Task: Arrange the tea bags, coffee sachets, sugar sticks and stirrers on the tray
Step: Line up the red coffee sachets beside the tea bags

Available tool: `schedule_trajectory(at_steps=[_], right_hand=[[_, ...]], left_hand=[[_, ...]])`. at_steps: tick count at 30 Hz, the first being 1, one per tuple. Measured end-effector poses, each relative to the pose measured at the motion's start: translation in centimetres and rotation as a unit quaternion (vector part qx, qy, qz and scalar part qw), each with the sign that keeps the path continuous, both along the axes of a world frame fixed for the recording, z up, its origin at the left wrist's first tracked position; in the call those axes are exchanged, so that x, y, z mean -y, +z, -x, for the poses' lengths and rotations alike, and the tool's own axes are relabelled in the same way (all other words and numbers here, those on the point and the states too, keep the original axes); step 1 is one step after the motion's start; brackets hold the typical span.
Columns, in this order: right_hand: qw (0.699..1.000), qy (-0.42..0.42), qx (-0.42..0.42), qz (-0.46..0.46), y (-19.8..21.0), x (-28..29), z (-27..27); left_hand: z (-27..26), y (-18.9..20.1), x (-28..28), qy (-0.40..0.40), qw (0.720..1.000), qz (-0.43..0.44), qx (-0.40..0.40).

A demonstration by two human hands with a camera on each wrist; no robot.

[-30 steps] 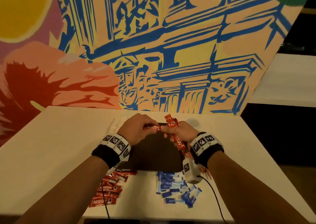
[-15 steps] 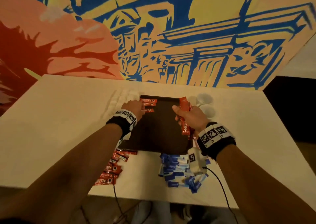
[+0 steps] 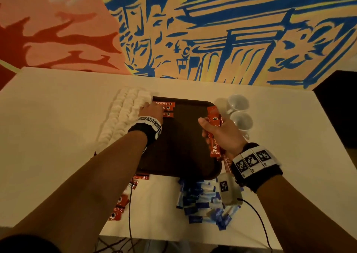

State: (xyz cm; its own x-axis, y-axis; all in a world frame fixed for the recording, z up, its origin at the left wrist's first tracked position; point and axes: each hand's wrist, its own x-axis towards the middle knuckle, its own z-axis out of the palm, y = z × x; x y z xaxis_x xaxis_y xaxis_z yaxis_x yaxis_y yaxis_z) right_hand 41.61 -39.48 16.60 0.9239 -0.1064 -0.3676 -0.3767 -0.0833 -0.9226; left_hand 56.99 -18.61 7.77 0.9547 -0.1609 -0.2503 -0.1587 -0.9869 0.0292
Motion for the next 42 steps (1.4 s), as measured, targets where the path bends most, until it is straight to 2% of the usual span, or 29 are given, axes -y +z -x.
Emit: schedule_trajectory(at_steps=[6,10,14,16,20,24,28,31,34,37,42], right_hand=[[1.0,0.006,0.009,0.005,-0.5,-0.7,0.1],[1.0,0.005,0.019,0.009,0.3,-1.1,0.9],[0.998,-0.037,0.044,0.001,1.6,-1.3,2.5],[0.997,-0.054,0.059,-0.003,2.1,-1.5,3.5],[0.993,-0.085,0.083,-0.023,3.8,-2.1,6.3],[0.981,-0.136,0.113,-0.074,5.0,-2.8,9.2],[0.967,-0.172,0.132,-0.132,5.9,-3.5,11.7],[0.96,-0.177,0.132,-0.171,6.5,-4.1,13.1],[0.955,-0.189,0.141,-0.181,6.5,-5.1,14.5],[0.946,-0.212,0.149,-0.194,6.4,-5.8,15.9],[0.947,-0.236,0.159,-0.151,5.7,-6.1,18.2]], left_hand=[[-0.2,0.2,-0.3,0.003,0.999,0.019,0.027],[0.7,1.7,-0.3,0.01,0.999,0.033,0.035],[3.3,5.1,-0.3,0.036,0.988,0.133,0.077],[5.5,7.5,-0.4,0.048,0.973,0.21,0.087],[11.5,11.7,-1.0,0.045,0.935,0.35,0.029],[18.1,15.1,-1.8,-0.024,0.899,0.436,-0.01],[23.9,16.9,-1.9,-0.045,0.855,0.512,-0.06],[27.0,17.0,-1.6,-0.067,0.84,0.531,-0.086],[29.5,16.8,-1.0,-0.093,0.84,0.524,-0.111],[30.5,16.4,-0.7,-0.088,0.838,0.529,-0.102],[31.4,16.7,-1.1,-0.082,0.832,0.538,-0.109]])
